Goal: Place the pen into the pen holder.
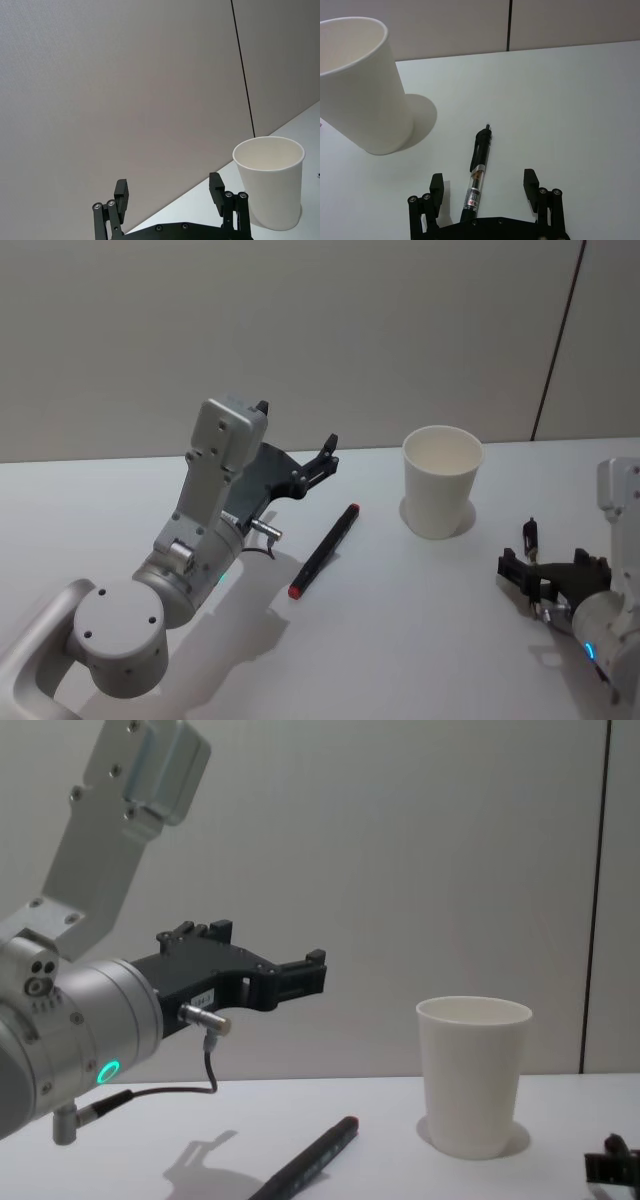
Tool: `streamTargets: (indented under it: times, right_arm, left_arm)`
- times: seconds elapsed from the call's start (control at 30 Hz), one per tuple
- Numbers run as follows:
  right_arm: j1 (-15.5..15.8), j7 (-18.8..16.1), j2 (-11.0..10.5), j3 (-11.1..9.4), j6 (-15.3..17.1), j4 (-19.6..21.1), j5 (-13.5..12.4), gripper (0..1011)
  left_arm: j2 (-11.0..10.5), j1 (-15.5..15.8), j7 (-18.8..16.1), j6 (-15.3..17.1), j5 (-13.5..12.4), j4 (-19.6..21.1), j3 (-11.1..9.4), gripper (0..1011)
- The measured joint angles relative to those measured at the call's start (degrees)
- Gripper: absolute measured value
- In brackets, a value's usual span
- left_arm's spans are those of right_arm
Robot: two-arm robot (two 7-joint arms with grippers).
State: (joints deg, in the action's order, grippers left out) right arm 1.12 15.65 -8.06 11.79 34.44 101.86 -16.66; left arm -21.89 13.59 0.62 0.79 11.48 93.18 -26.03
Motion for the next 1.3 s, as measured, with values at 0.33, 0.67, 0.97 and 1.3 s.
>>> streamTargets:
  times: [0.33,0.67,0.97,1.3]
  right_arm:
    - [0.0,0.1,0.2,-0.1,0.4,-0.1,0.2,1001]
    - [0.0,-0.3,0.3,-0.2,0.8,-0.1,1.1,1001]
    - [0.1,-1.1,0.1,-0.2,1.5,0.1,2.4,1001]
    - [0.1,-1.7,0.0,-0.2,2.0,0.2,3.2,1001]
  left_arm:
    - [0.0,0.0,0.0,0.0,0.0,0.0,0.0,1002]
    - [0.0,0.0,0.0,0.0,0.0,0.0,0.0,1003]
    - [0.0,0.0,0.0,0.0,0.0,0.0,0.0,1002]
    - [0.0,0.0,0.0,0.0,0.0,0.0,0.0,1003]
